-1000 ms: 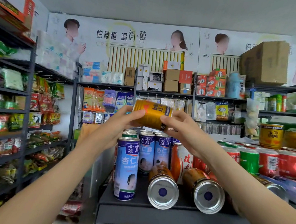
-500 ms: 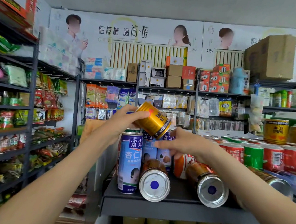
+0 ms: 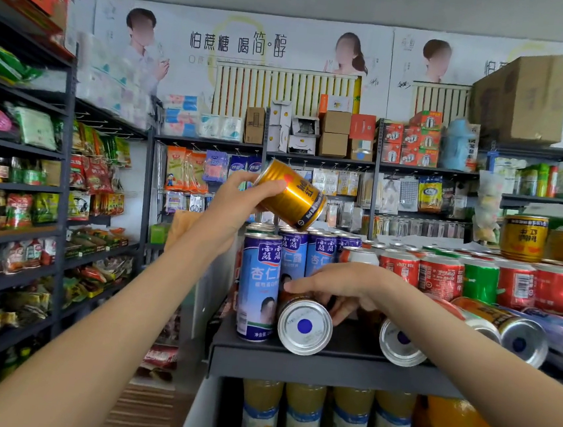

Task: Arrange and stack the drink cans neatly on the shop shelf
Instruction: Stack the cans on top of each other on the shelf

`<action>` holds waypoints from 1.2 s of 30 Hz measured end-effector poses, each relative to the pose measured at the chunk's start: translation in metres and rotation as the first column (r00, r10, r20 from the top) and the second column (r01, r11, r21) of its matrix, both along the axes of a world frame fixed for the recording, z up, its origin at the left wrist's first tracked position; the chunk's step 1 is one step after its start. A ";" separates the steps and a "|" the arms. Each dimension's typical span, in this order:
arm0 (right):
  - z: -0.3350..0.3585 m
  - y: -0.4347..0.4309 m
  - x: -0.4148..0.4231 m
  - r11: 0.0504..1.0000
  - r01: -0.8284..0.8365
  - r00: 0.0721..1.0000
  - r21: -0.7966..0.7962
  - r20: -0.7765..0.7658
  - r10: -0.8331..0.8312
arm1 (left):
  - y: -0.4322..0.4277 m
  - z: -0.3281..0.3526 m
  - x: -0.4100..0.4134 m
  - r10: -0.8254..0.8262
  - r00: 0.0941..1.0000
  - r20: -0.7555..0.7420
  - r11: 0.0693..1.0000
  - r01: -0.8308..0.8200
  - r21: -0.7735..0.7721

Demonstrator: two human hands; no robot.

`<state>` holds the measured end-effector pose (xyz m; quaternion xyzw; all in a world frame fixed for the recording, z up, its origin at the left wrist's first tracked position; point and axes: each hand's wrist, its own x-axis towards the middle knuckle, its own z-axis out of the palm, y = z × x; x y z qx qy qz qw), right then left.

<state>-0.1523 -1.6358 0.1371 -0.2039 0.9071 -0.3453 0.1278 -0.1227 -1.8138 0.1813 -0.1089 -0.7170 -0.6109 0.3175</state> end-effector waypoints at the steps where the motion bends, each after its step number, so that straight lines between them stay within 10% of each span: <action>1: 0.000 0.000 0.002 1.000 0.009 1.000 -0.011 0.009 -0.009 | 0.000 0.000 0.004 0.004 1.000 -0.012 1.000 -0.004 0.010; 28: 0.005 0.032 0.018 0.874 0.006 1.000 -0.485 0.012 0.000 | 0.003 0.000 0.025 -0.008 0.999 -0.051 1.000 0.007 -0.006; 36: -0.001 0.034 0.000 0.986 -0.016 0.973 -0.168 -0.229 -0.023 | 0.001 0.010 0.020 0.052 0.998 -0.039 0.993 -0.055 -0.102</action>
